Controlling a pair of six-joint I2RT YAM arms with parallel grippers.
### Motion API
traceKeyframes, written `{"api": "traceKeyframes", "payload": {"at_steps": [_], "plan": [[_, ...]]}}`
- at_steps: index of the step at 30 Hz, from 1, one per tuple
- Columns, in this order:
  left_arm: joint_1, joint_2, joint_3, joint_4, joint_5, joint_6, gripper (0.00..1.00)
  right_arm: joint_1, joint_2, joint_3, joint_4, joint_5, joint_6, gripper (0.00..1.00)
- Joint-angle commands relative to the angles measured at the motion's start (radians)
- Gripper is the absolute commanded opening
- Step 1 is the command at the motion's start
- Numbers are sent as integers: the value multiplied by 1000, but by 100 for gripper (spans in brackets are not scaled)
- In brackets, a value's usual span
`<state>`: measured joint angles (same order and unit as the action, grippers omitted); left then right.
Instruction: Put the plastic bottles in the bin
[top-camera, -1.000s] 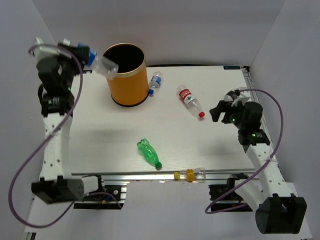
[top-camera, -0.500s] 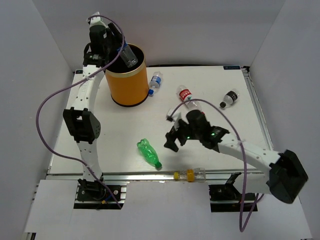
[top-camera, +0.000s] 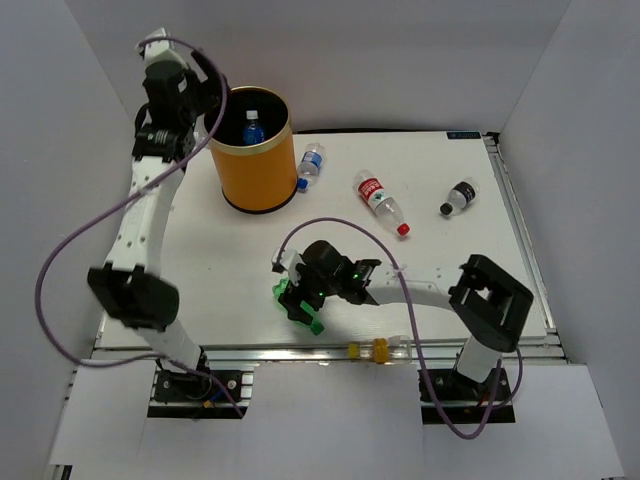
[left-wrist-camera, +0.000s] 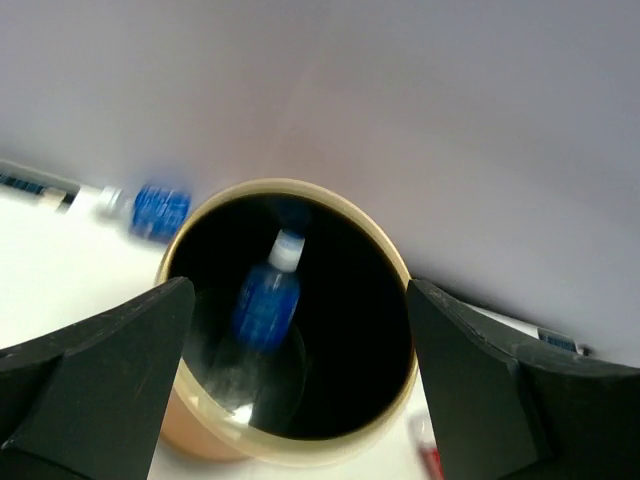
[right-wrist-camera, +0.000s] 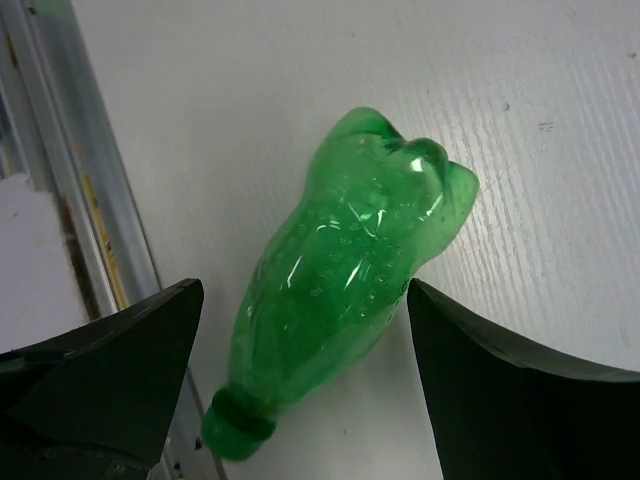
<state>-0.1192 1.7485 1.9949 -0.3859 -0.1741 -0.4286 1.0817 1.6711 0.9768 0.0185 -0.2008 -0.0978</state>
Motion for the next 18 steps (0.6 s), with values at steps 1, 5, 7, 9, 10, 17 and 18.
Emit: {"api": "traceKeyframes", "payload": {"at_steps": [1, 5, 7, 9, 10, 17, 18], "plan": [[1, -271, -244, -28, -82, -56, 98, 4, 80, 80, 80, 34, 47, 89], [1, -547, -606, -45, -143, -202, 98, 14, 169, 134, 64, 72, 64, 87], [1, -691, -754, -53, -125, -249, 98, 15, 179, 167, 46, 107, 81, 72], [1, -774, -864, -71, -140, -272, 98, 15, 155, 194, 25, 135, 90, 54], [1, -847, -898, -91, -163, -326, 98, 15, 115, 221, 23, 170, 90, 47], [1, -1061, -1185, -125, -62, -510, 98, -101, 18, 475, 92, 210, 78, 15], [1, -1072, -1232, -130, -39, -512, 98, -132, 42, 521, 109, 143, 90, 15]]}}
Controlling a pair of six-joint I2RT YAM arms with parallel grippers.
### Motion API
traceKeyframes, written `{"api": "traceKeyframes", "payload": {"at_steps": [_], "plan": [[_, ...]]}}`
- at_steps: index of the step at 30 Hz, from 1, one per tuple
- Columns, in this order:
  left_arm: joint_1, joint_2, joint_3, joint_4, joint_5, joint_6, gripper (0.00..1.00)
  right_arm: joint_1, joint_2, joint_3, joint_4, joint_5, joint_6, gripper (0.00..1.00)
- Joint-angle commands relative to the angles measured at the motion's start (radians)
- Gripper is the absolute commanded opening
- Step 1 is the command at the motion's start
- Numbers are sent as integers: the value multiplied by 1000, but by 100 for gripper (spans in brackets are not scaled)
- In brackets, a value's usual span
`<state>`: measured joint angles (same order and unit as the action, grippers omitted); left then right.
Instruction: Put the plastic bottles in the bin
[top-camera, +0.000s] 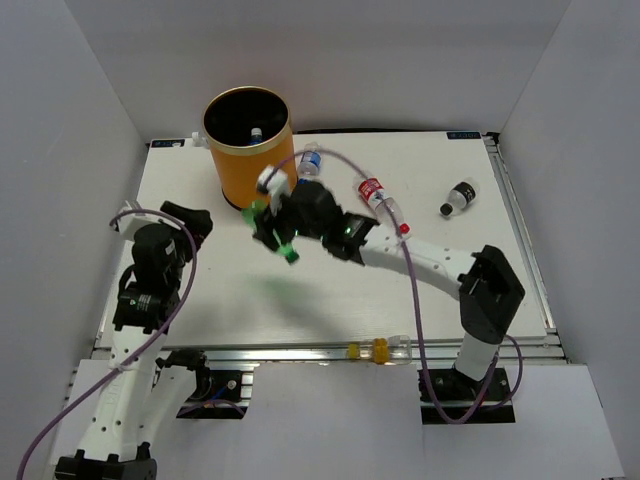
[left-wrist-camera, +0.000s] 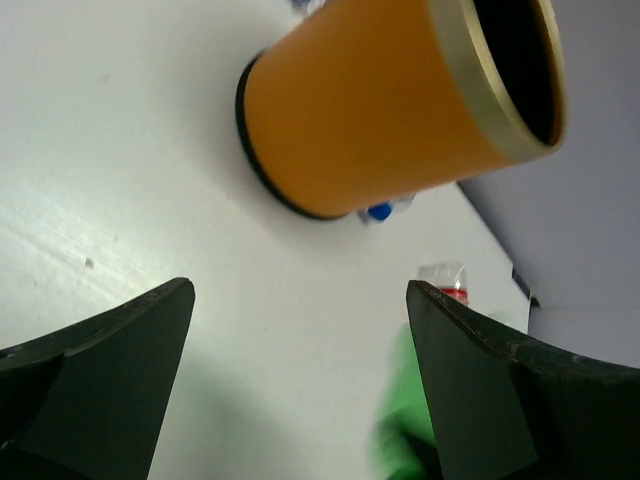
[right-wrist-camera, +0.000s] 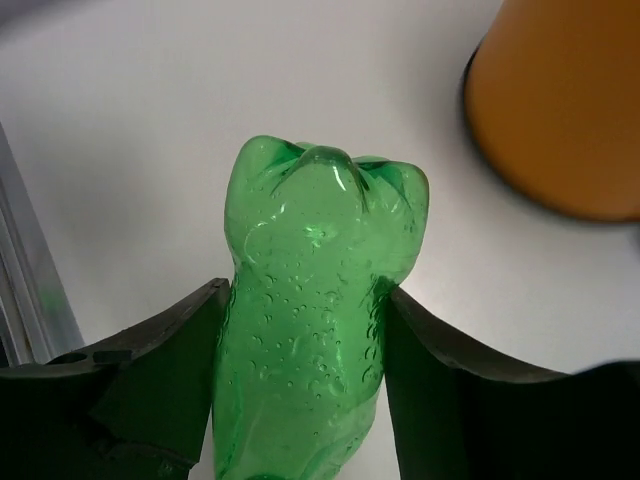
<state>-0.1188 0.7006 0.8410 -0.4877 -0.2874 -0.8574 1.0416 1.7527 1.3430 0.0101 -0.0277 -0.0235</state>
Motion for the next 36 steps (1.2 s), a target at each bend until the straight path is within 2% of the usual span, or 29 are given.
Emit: {"api": "traceKeyframes", "payload": {"at_steps": [1, 3, 4, 5, 6, 8, 9, 12, 13, 14, 15, 18, 21, 23, 25, 26, 30, 33, 34, 36], "plan": [[1, -32, -100, -35, 97, -98, 98, -157, -18, 207, 158, -53, 66, 16], [1, -44, -131, -66, 112, -115, 98, -211, 43, 396, 195, -90, 95, 18], [1, -47, -154, -71, 123, -114, 98, -231, 124, 471, 206, -101, 103, 20], [1, -44, -161, -75, 140, -115, 98, -256, 170, 624, 217, -101, 99, 22], [1, -38, -169, -81, 149, -118, 98, -261, 259, 696, 223, -100, 90, 21], [1, -27, -186, -81, 171, -112, 98, -278, 336, 853, 272, -65, 95, 21], [1, -21, -192, -84, 175, -111, 98, -282, 396, 878, 319, -52, 100, 21], [-1, 16, -218, -84, 192, -109, 98, -288, 477, 865, 635, 58, 77, 20], [-1, 20, -229, -80, 198, -112, 98, -288, 504, 860, 807, 81, 65, 20], [-1, 26, -235, -63, 205, -108, 98, -290, 575, 878, 855, 106, 63, 22], [-1, 34, -240, -52, 211, -103, 98, -290, 624, 986, 870, 139, 59, 24], [-1, 36, -258, -14, 238, -91, 98, -290, 764, 1154, 930, 126, 62, 29], [-1, 28, -273, 6, 244, -88, 98, -290, 748, 1107, 972, 152, 76, 32], [-1, 28, -276, 8, 243, -78, 98, -291, 743, 1072, 973, 166, 73, 49], [-1, 28, -281, 15, 246, -75, 98, -293, 754, 1107, 904, 147, 63, 70], [1, 31, -281, 14, 248, -78, 98, -295, 752, 1102, 886, 138, 63, 88], [-1, 36, -272, 14, 252, -66, 98, -295, 661, 1047, 757, 59, 42, 89], [-1, 56, -238, 6, 258, -37, 98, -295, 489, 937, 462, -18, 49, 89], [1, 69, -229, -11, 258, -31, 98, -295, 359, 774, 330, -47, 71, 90], [-1, 82, -215, -20, 261, -22, 98, -299, 204, 537, 294, -61, 74, 89]]}}
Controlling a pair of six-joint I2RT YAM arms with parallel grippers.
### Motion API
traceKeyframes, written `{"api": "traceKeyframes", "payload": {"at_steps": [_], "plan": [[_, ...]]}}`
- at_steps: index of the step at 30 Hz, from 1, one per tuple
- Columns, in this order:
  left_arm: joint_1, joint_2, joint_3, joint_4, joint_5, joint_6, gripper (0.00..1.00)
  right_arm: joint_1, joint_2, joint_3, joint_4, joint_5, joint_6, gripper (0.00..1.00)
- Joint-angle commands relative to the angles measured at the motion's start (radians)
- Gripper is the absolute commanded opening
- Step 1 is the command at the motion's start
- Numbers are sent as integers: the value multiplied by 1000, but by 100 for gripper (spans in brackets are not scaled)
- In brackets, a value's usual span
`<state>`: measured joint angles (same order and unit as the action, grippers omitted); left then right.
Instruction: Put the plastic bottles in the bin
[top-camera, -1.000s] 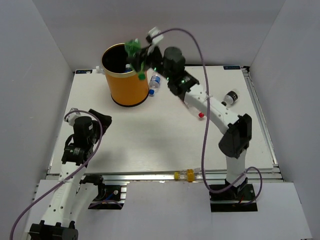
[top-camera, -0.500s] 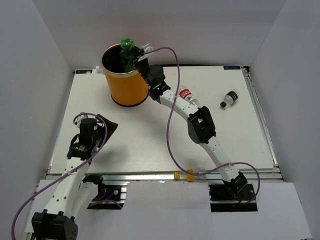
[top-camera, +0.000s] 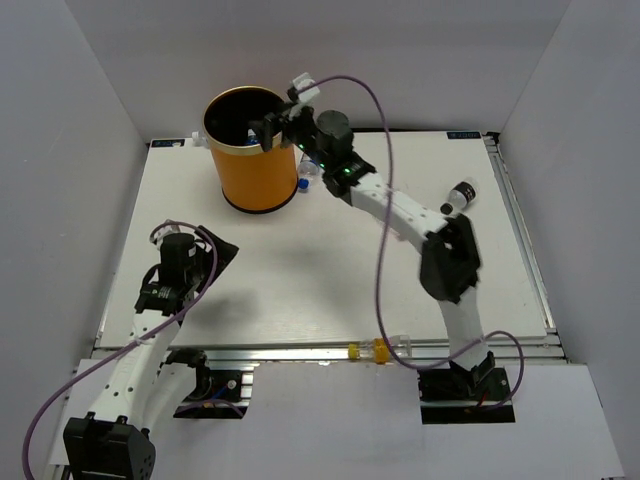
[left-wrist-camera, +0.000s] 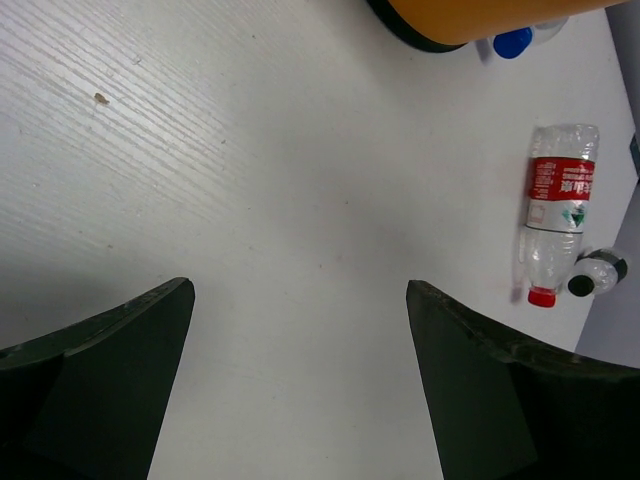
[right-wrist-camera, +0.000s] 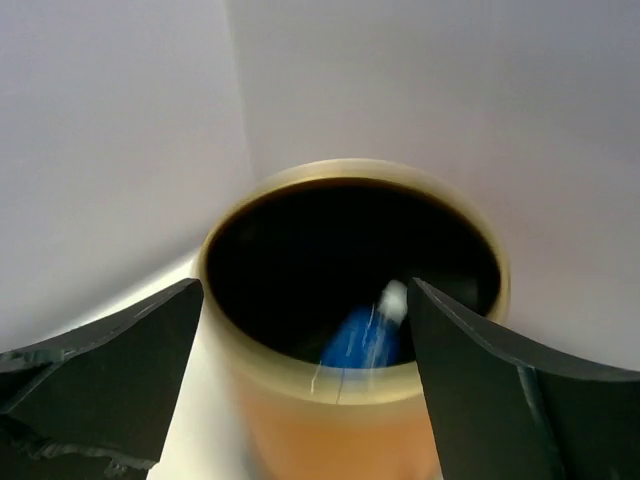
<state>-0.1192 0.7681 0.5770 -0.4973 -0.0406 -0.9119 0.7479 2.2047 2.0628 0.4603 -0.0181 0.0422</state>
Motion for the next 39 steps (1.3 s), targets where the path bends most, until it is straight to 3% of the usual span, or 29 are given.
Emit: {"api": "traceKeyframes", "payload": {"at_steps": [1, 2, 4, 5, 9, 12, 16, 22, 27, 33, 35, 39], "plan": [[1, 16, 56, -20, 21, 39, 98, -8, -414, -308, -150, -68, 2, 89], [0, 17, 60, -24, 24, 41, 98, -13, -489, -519, -158, -39, -19, 89], [-2, 17, 58, -27, 36, 54, 98, -30, -682, -653, -234, 13, -37, 89], [-2, 14, 55, -29, 39, 54, 98, -42, -724, -732, -352, 102, -38, 89], [-3, 25, 35, -11, 39, 53, 98, -212, -807, -803, -658, 110, -67, 89], [-4, 54, 38, -11, 39, 48, 98, -329, -729, -845, -681, 112, -87, 89], [-4, 88, 61, -10, 76, 56, 98, -416, -541, -750, -678, -95, -141, 89], [-2, 111, 75, -18, 54, 48, 98, -433, -230, -421, -813, -62, -258, 89], [-4, 146, 76, -3, 67, 38, 98, -438, -94, -375, -825, -59, -242, 89], [-4, 171, 109, -15, 79, 44, 98, -438, -42, -415, -729, -29, -194, 88], [-4, 162, 112, -11, 81, 42, 98, -438, -37, -417, -709, -52, -188, 82], [-4, 146, 115, -14, 76, 42, 98, -436, -77, -369, -715, -167, -165, 55]]}}
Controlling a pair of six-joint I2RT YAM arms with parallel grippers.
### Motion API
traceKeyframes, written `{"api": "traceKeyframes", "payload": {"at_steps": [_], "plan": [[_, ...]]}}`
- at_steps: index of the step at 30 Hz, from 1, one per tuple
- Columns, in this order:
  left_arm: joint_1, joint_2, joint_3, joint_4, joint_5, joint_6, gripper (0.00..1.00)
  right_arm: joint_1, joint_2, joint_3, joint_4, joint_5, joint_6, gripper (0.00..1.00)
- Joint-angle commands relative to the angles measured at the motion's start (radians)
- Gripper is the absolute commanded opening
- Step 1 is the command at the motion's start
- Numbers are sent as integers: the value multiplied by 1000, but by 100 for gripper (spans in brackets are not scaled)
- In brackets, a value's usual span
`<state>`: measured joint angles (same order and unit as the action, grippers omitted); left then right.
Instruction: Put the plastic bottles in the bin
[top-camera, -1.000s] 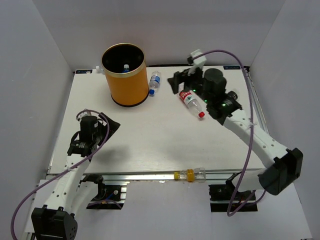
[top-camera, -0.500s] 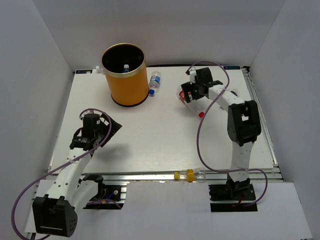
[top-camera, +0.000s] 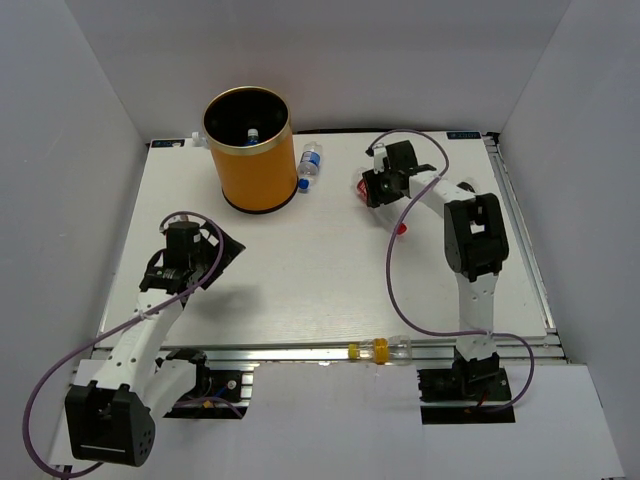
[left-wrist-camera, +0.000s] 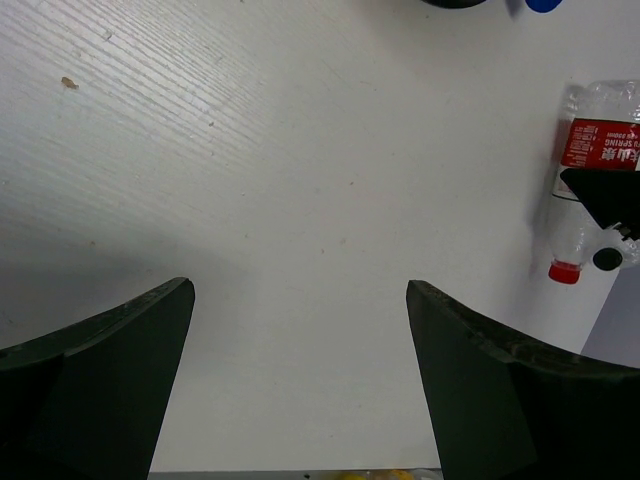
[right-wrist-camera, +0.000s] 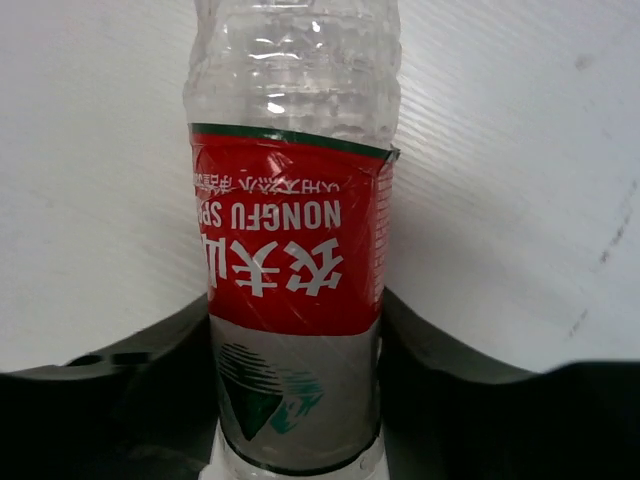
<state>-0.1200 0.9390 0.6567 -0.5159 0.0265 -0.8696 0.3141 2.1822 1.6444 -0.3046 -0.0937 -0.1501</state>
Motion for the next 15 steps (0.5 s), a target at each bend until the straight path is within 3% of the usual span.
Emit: {"api": "traceKeyframes", "payload": {"at_steps": [1, 3, 5, 10, 12, 15], "plan": [[-3, -32, 35, 5, 7, -2, 98, -1, -76, 57, 51, -159, 33, 50], [-3, -35, 34, 4, 6, -3, 98, 3, -167, 37, 114, -217, 47, 37], [-3, -42, 34, 5, 6, -6, 98, 20, -237, 17, 172, -258, 73, 31], [-3, -40, 35, 14, 3, 0, 98, 103, -352, 76, 367, -377, 171, 30], [-3, -36, 32, 28, 3, 3, 98, 138, -334, 121, 436, -373, 170, 37], [-1, -26, 50, 27, 7, 15, 98, 201, -236, 311, 515, -298, 204, 33]]}}
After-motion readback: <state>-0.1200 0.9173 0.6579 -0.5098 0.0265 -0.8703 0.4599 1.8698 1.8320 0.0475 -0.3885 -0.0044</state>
